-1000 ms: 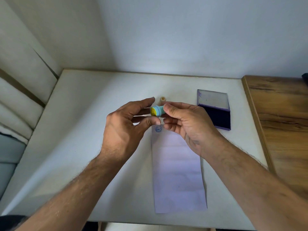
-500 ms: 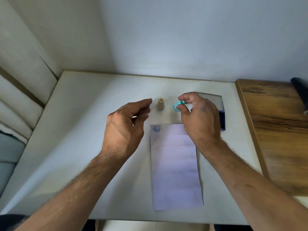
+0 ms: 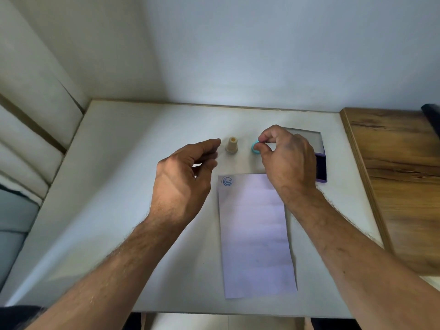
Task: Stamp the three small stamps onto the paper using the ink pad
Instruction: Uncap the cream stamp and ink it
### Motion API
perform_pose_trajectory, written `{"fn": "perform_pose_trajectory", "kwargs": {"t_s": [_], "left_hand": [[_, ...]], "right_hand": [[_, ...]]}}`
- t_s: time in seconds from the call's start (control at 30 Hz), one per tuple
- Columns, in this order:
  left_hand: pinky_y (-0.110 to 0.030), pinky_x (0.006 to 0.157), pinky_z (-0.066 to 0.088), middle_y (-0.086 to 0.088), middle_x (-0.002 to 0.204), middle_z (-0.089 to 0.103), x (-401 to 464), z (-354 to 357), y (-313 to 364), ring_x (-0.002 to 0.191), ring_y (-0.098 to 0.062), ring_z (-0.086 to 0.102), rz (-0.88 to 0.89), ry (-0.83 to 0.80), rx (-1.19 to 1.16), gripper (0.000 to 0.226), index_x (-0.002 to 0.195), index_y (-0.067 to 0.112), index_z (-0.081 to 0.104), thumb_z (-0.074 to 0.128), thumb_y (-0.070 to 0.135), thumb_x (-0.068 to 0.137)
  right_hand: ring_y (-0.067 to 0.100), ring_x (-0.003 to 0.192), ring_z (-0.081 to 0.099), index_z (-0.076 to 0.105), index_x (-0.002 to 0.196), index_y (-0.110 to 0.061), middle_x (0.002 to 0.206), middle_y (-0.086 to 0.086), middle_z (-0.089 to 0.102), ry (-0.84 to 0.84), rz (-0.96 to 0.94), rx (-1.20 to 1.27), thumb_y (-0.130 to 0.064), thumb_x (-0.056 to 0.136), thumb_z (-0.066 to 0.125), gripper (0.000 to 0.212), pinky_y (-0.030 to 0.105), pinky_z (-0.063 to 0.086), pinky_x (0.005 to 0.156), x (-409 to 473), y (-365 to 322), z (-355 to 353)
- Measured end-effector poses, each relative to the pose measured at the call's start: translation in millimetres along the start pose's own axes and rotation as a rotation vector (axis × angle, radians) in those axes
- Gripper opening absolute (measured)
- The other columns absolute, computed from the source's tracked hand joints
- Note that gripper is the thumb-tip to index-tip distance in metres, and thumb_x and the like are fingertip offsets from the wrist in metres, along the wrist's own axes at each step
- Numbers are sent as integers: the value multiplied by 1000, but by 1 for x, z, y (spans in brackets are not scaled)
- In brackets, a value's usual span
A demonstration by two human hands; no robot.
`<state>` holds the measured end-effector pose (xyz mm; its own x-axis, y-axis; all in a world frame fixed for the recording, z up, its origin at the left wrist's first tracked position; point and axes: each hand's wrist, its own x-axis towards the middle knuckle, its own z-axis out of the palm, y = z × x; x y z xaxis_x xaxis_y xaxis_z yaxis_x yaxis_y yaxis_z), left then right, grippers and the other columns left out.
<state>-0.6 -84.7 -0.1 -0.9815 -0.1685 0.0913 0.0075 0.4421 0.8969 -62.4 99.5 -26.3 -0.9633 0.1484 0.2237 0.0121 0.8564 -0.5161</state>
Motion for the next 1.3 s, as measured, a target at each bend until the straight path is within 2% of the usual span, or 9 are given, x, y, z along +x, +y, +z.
{"fn": "perform_pose_trajectory", "kwargs": {"t_s": [0.17,0.33,0.47,0.6,0.73,0.87,1.0,1.17,1.3], "left_hand": [[-7,76,50,16,105,73,0,0,-1,98,12,64,3,-1,5,36,115,26,72,63,3,90],[-6,76,50,17,104,73,0,0,0,98,12,64,1,3,1,36,115,28,71,64,4,89],[-10,78,52,17,104,74,1,1,-1,98,11,64,0,4,-3,35,115,28,72,64,5,90],[-9,78,51,16,104,73,1,1,-2,97,10,65,9,-1,10,34,115,28,72,63,6,90],[-8,78,51,16,106,73,1,0,-3,97,7,66,12,-14,15,31,116,26,71,64,9,91],[-9,79,51,17,105,73,2,0,-4,97,9,65,6,-10,12,31,115,27,71,63,10,91],[-11,81,52,17,105,73,1,1,-6,98,8,65,0,-14,17,31,115,29,72,63,10,91],[-8,78,50,18,104,73,1,2,-7,97,9,65,-6,-19,14,31,114,31,72,64,11,91],[-6,76,50,18,104,73,2,2,-7,94,10,65,-30,-31,22,29,114,31,71,66,17,90]], "right_hand": [[25,95,60,66,96,-25,96,-5,73,0,32,71,-29,86,70,11,36,51,75,-1,-1,1],[22,104,59,65,107,-25,106,-2,69,27,10,115,-32,86,72,24,33,51,81,-1,-5,0],[28,99,55,69,107,-17,105,1,68,180,-200,59,-16,85,69,22,24,41,75,-4,-16,-3],[32,96,51,64,125,-15,125,2,68,39,-458,-183,-8,84,60,42,42,47,80,-11,-25,3],[32,101,48,51,139,-19,142,-1,55,-144,-471,-321,-7,79,61,62,40,39,80,-22,-28,14],[31,92,49,62,130,-19,125,-1,67,-155,-474,-245,-5,82,60,50,39,47,73,-15,-28,12],[28,96,50,64,125,-22,112,0,71,-210,-385,-161,-1,89,54,43,39,52,71,-11,-27,8],[26,94,52,69,111,-22,95,1,75,-171,-304,-17,-12,93,57,24,41,53,68,-15,-25,9],[22,96,56,70,107,-23,95,-3,73,-141,-219,86,-17,90,64,19,36,52,76,-18,-23,10]]}}
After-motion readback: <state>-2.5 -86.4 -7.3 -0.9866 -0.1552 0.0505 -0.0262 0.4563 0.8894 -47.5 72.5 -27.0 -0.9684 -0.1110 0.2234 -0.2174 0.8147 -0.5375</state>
